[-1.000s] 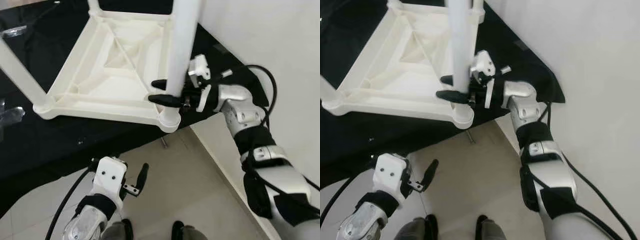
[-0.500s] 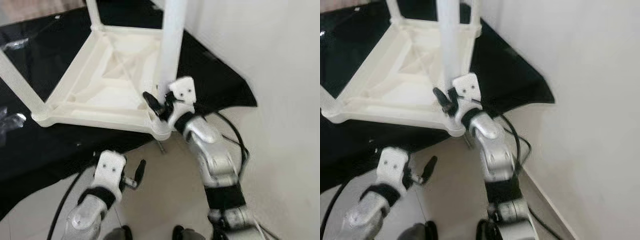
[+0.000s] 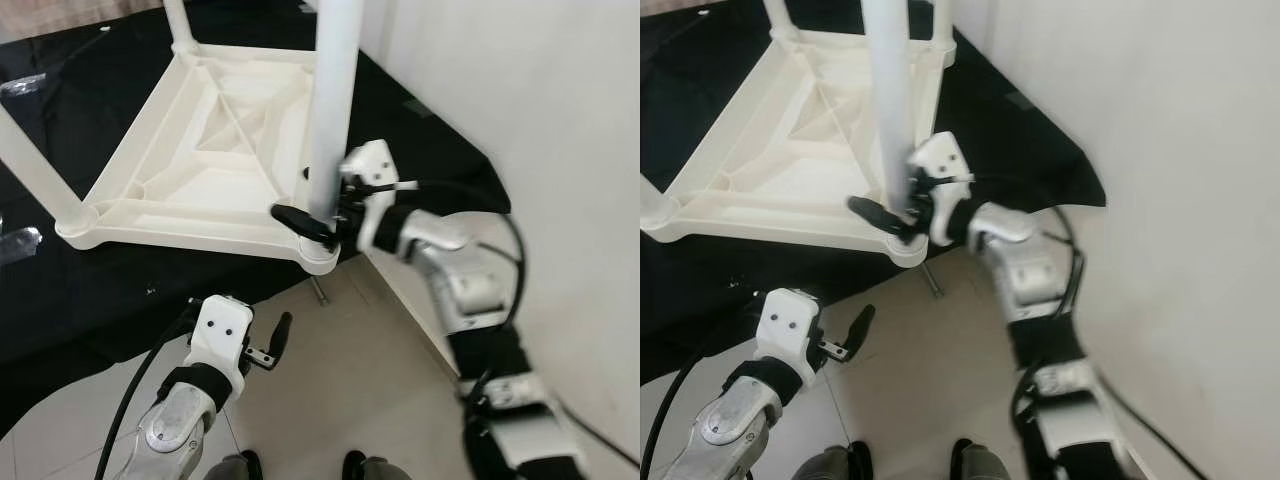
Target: Building children table
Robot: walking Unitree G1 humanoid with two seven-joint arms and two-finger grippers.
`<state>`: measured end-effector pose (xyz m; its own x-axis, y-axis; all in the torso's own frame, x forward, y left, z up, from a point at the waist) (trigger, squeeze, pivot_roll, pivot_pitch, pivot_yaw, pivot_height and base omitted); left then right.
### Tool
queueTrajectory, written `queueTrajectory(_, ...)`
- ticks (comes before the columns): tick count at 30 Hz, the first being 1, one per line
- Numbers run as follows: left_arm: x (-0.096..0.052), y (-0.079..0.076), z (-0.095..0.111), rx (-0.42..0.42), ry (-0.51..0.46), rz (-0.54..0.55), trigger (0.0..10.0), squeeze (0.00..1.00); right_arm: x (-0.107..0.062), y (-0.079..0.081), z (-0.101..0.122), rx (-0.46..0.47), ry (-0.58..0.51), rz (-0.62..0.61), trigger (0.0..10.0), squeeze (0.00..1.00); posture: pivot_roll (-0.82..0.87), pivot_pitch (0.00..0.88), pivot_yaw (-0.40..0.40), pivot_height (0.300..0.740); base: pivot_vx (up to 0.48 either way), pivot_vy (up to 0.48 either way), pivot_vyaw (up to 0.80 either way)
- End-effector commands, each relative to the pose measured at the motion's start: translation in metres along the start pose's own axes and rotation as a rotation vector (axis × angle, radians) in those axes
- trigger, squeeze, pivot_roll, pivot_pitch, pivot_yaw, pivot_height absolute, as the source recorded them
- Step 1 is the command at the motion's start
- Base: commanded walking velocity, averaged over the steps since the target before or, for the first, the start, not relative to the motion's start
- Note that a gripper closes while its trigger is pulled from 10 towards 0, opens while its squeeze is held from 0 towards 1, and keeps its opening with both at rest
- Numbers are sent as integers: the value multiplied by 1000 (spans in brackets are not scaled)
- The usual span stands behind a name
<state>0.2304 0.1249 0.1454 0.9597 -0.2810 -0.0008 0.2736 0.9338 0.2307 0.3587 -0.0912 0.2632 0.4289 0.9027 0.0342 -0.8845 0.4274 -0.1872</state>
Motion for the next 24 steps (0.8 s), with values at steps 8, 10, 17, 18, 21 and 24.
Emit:
queueTrajectory(8, -14, -4, 0, -3, 10, -20, 10000, 0, 0, -12, 11, 7, -8, 168, 10000, 0, 115, 245, -39, 740, 0, 0, 0)
queueTrajectory(10, -17, -5, 1, -3, 14, -23, 10000, 0, 0, -15, 16, 27, -23, 205, 10000, 0, 121, 254, -37, 740, 0, 0, 0)
queueTrajectory(17, -25, -7, 3, -5, 24, -27, 10000, 0, -1, -16, 18, 47, -14, 351, 0, 0, 133, 275, -34, 740, 0, 0, 0)
queueTrajectory(18, -26, -7, 3, -5, 25, -28, 10000, 0, -1, -16, 18, 49, -13, 361, 0, 0, 136, 281, -34, 740, 0, 0, 0)
queueTrajectory(21, -27, -7, 3, -6, 28, -28, 10000, 0, -3, -15, 18, 49, -6, 400, 0, 0, 138, 286, -34, 740, 0, 0, 0)
queueTrajectory(24, -30, -8, 4, -6, 31, -29, 10000, 0, -3, -18, 20, 47, -1, 416, 0, 0, 140, 292, -35, 740, 0, 0, 0)
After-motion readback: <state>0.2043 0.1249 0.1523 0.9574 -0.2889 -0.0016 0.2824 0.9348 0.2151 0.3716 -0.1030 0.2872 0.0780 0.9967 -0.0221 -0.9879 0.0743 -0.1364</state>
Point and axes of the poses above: a point about 5 cm out from each wrist's last joint towards the gripper, its own x axis pointing out of the wrist towards the gripper, its own z axis along the axis of the wrist's last joint, y = z × x, the point moved 1 cm from there along x, pointing out of the wrist towards the gripper, and after that the axes turned 6 degrees about x, right-handed, at the moved point
